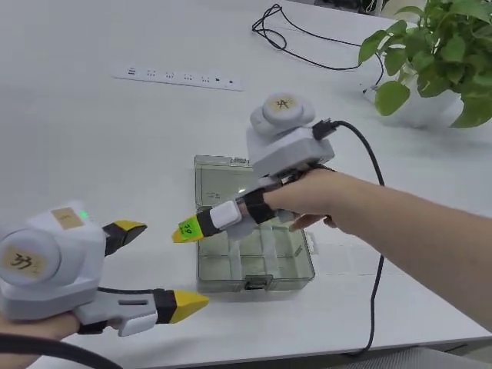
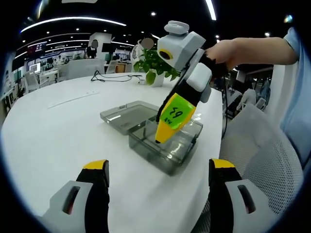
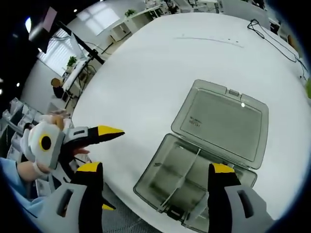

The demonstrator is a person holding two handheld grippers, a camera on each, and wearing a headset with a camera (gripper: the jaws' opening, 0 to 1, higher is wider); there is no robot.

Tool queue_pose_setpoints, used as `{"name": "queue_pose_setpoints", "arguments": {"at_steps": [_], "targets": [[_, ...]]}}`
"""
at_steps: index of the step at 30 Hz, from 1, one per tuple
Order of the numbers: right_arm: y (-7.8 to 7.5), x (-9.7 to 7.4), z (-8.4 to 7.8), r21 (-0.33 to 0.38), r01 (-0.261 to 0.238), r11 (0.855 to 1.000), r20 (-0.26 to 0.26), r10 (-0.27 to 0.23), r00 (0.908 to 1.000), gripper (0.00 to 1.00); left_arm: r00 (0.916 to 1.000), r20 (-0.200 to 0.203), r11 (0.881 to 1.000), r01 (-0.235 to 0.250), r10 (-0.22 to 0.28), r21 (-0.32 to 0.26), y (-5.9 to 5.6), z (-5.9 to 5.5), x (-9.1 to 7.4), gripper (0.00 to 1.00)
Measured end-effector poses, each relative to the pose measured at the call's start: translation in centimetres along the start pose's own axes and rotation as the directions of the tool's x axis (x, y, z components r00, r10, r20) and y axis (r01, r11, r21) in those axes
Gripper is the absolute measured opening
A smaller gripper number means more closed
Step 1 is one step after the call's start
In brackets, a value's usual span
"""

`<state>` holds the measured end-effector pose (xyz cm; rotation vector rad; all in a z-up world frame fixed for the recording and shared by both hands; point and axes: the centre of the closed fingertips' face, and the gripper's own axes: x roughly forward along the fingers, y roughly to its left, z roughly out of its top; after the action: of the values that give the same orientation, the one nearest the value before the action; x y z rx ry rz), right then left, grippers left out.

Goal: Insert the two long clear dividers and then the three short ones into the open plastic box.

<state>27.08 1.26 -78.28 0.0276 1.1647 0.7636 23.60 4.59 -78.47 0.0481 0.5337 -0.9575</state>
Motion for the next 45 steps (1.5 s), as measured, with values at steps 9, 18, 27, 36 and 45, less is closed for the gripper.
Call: {"name": "queue_pose_setpoints", "arguments": {"at_steps": [9, 18, 27, 36, 45], "targets": [[-1.1, -1.1, 0.6, -0.069, -0.020, 0.997, 0.105, 0.027, 0.9942, 0.87, 0.9997, 0.013, 1.000, -0.020, 0.020, -0.020, 0.1, 0.3, -0.5, 0.86], [-1.7, -3.1, 0.9, -0.201, -0.049, 0.978, 0.257, 0.101, 0.9612, 0.96, 0.9994, 0.017, 0.999, -0.031, 0.032, -0.011, 0.0, 1.0, -0.9, 0.86], [-3.2, -5.4, -0.5, -0.247, -0.059, 0.967, 0.346, 0.145, 0.9269, 1.00, 0.9987, 0.031, 0.999, -0.039, 0.039, -0.011, 0.1, 2.1, -1.2, 0.86], [-3.9, -8.2, -1.4, -0.247, -0.067, 0.967, 0.435, 0.172, 0.8837, 1.00, 0.9988, 0.027, 0.999, -0.042, 0.042, -0.008, -0.2, 2.7, -0.9, 0.86], [-5.9, -9.7, -3.9, -0.338, -0.017, 0.941, 0.436, 0.172, 0.8833, 1.00, 0.9982, 0.015, 0.998, -0.059, 0.059, -0.001, -0.3, 3.1, -0.9, 0.87]]}}
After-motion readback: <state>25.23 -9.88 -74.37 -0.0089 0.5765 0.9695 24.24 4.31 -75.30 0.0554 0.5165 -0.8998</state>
